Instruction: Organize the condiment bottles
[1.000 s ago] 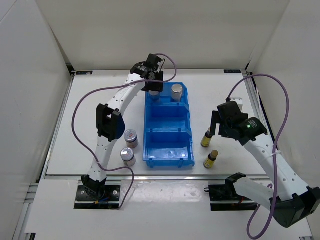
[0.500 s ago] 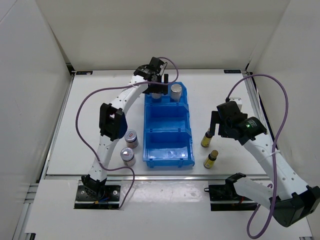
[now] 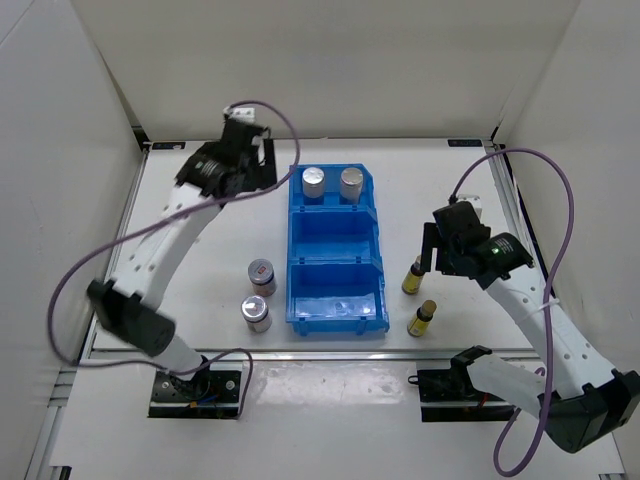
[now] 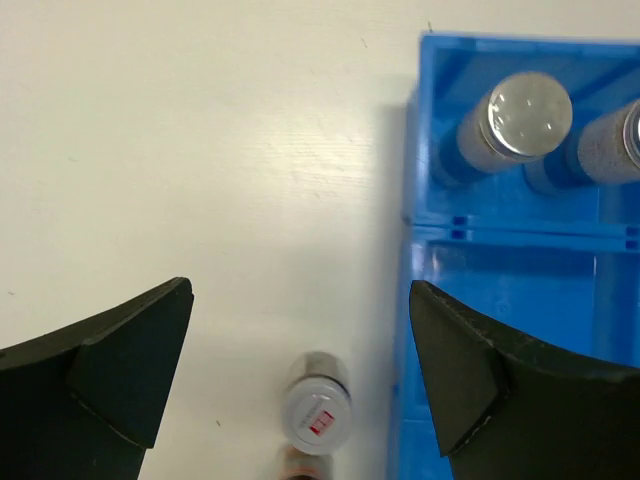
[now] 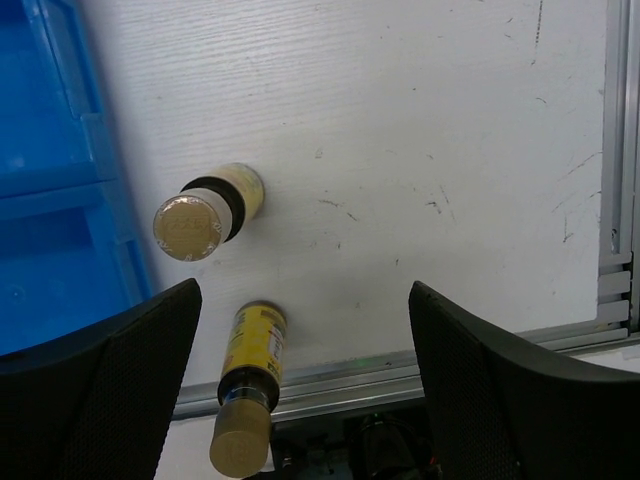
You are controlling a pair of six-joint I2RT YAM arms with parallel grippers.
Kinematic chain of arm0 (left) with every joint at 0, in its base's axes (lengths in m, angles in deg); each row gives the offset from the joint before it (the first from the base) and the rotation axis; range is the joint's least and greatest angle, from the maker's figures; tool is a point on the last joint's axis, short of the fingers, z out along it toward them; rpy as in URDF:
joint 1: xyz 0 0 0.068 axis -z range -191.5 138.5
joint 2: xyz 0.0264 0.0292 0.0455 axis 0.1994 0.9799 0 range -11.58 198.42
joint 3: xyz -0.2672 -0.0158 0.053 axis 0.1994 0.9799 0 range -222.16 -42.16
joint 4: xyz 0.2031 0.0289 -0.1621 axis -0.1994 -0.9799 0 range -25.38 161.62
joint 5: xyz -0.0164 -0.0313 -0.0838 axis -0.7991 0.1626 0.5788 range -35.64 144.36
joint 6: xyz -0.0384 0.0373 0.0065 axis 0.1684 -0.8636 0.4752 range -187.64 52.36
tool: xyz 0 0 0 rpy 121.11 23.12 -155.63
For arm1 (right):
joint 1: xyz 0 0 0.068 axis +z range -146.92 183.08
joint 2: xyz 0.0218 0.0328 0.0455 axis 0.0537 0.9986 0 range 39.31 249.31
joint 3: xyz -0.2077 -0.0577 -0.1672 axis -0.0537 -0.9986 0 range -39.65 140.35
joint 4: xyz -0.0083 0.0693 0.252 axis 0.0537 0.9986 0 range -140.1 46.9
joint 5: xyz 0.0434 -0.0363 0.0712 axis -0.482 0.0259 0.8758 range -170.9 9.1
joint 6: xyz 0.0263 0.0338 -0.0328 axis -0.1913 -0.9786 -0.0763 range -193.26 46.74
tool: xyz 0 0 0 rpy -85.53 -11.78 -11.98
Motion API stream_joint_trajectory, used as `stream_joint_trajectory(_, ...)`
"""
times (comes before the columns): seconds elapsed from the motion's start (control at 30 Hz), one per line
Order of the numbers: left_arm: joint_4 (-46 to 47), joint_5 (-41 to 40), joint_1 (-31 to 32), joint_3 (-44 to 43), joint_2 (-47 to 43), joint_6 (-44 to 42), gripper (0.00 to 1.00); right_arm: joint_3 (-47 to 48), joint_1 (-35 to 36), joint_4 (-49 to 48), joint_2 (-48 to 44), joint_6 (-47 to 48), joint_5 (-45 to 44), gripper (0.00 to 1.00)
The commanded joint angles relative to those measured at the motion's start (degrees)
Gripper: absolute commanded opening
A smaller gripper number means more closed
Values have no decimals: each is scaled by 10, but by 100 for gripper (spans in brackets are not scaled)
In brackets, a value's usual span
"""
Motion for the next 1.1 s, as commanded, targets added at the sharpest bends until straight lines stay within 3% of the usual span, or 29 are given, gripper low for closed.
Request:
stream_joint_trajectory(0.0, 41, -58, -6, 144, -90, -22, 100, 22, 0, 0, 23, 8, 27, 87)
stream_joint_trajectory(0.13, 94, -37, -23, 256, -167, -36, 100, 22, 0, -10, 47, 8, 58, 84)
stream_joint_trajectory(0.5, 115, -6, -33, 283, -167, -36, 100, 22, 0, -45, 62, 19, 84, 82)
stream_joint_trajectory(0.8, 115, -26, -33, 289, -172, -31, 100, 22, 0, -76, 127, 24, 95, 64)
stream_joint_trajectory(0.93, 115, -32, -33, 289, -172, -31, 100, 22, 0, -81, 146, 24, 87, 50)
stream_joint_trajectory(1.07, 115, -32, -33, 289, -172, -25, 100, 27, 0, -81, 151, 24, 99, 29)
